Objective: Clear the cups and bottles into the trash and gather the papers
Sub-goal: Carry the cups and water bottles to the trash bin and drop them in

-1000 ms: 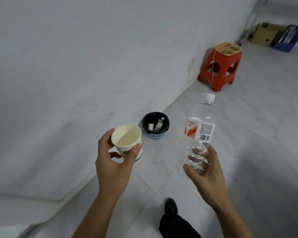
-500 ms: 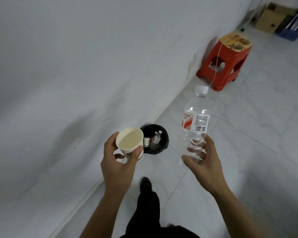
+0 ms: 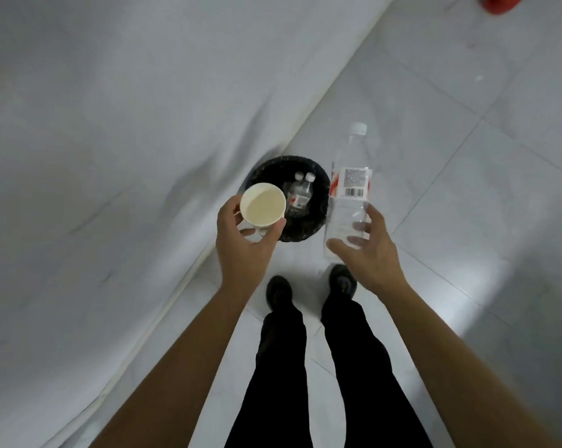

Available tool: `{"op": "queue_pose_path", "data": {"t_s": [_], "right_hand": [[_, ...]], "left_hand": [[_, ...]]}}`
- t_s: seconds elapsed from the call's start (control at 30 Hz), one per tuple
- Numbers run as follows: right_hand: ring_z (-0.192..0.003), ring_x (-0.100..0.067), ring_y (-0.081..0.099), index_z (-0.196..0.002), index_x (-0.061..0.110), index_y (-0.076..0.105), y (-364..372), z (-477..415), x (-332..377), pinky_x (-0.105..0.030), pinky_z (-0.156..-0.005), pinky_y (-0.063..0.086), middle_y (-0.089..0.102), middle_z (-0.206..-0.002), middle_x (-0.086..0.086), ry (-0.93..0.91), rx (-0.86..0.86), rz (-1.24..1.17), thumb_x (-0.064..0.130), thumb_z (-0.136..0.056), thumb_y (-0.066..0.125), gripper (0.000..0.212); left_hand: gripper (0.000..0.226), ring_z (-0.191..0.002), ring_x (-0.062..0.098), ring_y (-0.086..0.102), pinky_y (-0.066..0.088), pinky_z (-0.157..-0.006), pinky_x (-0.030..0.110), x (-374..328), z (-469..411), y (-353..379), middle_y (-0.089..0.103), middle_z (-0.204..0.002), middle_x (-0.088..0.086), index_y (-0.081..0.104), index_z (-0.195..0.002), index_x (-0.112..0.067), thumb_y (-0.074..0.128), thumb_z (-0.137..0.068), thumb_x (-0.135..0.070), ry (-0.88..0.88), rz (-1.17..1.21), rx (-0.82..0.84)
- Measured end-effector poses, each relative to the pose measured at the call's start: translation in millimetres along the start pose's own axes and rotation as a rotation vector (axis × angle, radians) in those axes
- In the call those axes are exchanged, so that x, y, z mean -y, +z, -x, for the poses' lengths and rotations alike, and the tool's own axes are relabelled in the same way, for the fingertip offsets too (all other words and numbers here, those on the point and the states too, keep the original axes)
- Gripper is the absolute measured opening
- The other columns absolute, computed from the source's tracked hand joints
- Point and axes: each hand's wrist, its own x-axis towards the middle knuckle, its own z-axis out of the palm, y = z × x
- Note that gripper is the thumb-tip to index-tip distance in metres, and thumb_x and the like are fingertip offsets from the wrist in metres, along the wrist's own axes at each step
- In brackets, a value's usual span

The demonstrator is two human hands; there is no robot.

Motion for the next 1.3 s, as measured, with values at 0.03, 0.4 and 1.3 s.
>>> {"op": "queue_pose_path", "data": {"t_s": [0.03, 0.4, 1.3], "right_hand": [[-0.104, -0.012, 0.06, -0.149, 0.031, 0.028, 16.1, -35.3, -21.6, -0.039, -0.094, 0.052, 0.052, -0.127, 0.005, 0.033, 0.027, 0.037, 0.035, -0.075, 0.079, 0.089], [-0.119, -0.022, 0.057, -0.149, 0.024, 0.029, 164.3, -249.8, -193.9, -0.045, -0.1, 0.051, 0.056, -0.135, -0.001, 0.072, 0.223, 0.202, 0.06, -0.073, 0.064, 0.091], [-0.122, -0.005, 0.053, -0.145, 0.024, 0.045, -122.6, 205.8, 132.3, -0.029, -0.1, 0.047, 0.052, -0.138, 0.006, -0.371, -0.382, -0.004, 0.046, -0.101, 0.043, 0.049]], "left_hand": [[0.072, -0.113, 0.013, 0.058, 0.05, -0.077, 0.009, 31.6, -18.1, 25.0, 0.056, -0.13, -0.003, 0.05, -0.13, -0.017, 0.088, -0.07, -0.029, -0.044, -0.02, 0.002], [0.1, -0.135, 0.02, 0.045, 0.04, -0.111, 0.036, 287.6, -122.5, 165.2, 0.044, -0.148, 0.006, 0.03, -0.152, -0.014, 0.074, -0.075, -0.061, -0.346, -0.233, 0.085], [0.053, -0.126, -0.004, 0.05, 0.046, -0.1, 0.024, -208.2, 119.9, -120.1, 0.053, -0.138, -0.015, 0.044, -0.143, -0.025, 0.059, -0.094, -0.034, 0.134, 0.072, 0.272]]}}
